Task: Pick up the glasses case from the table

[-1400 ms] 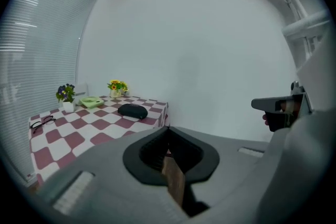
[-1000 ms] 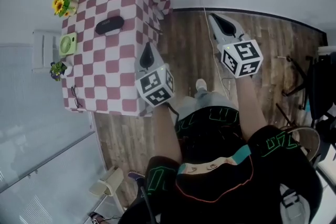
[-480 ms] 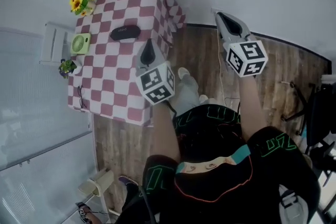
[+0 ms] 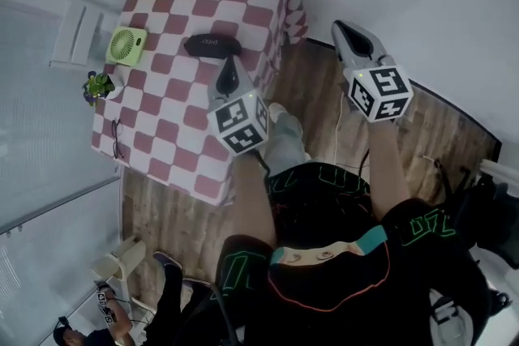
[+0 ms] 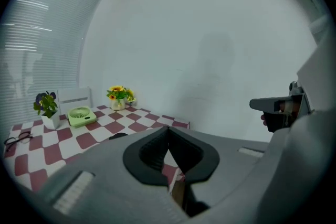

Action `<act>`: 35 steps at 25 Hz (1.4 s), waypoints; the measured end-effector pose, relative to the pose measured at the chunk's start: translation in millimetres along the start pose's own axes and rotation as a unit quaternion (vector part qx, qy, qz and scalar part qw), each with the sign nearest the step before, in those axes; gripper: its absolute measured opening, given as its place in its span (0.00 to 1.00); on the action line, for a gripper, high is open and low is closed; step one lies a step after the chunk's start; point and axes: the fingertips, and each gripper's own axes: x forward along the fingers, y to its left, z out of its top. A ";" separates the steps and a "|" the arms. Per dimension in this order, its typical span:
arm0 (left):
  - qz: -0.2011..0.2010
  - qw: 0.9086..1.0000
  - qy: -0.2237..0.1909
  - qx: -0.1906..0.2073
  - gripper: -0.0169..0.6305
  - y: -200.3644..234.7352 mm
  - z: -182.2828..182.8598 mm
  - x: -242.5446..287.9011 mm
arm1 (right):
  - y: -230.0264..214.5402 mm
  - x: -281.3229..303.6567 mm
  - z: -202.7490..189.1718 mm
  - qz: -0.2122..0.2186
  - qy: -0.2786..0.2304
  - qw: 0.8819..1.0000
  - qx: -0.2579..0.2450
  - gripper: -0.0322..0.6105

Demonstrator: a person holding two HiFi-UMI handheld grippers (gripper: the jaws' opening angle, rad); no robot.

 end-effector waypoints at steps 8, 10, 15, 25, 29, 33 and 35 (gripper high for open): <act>0.070 0.996 0.033 -0.052 0.04 72.3 -13.1 48.9 | 31.2 105.2 -7.8 0.079 0.060 0.995 -0.028 0.06; 0.094 0.993 0.033 -0.065 0.04 100.6 -10.9 55.2 | 50.8 130.3 -9.1 0.107 0.072 0.991 -0.041 0.06; 0.149 0.982 0.035 -0.111 0.04 148.4 -18.8 60.4 | 94.9 179.4 -12.1 0.173 0.104 0.976 -0.078 0.06; 0.225 0.959 0.036 -0.168 0.04 208.7 -38.8 46.9 | 185.5 235.3 -21.0 0.288 0.140 0.938 -0.130 0.06; 0.241 0.952 0.038 -0.185 0.04 218.5 -46.5 42.5 | 206.0 245.9 -30.5 0.310 0.160 0.927 -0.138 0.06; 0.258 0.946 0.036 -0.193 0.04 228.3 -50.0 40.1 | 226.9 253.5 -44.6 0.340 0.178 0.912 -0.148 0.10; 0.270 0.942 0.037 -0.196 0.04 231.1 -52.4 34.4 | 240.9 254.3 -54.8 0.368 0.194 0.896 -0.155 0.16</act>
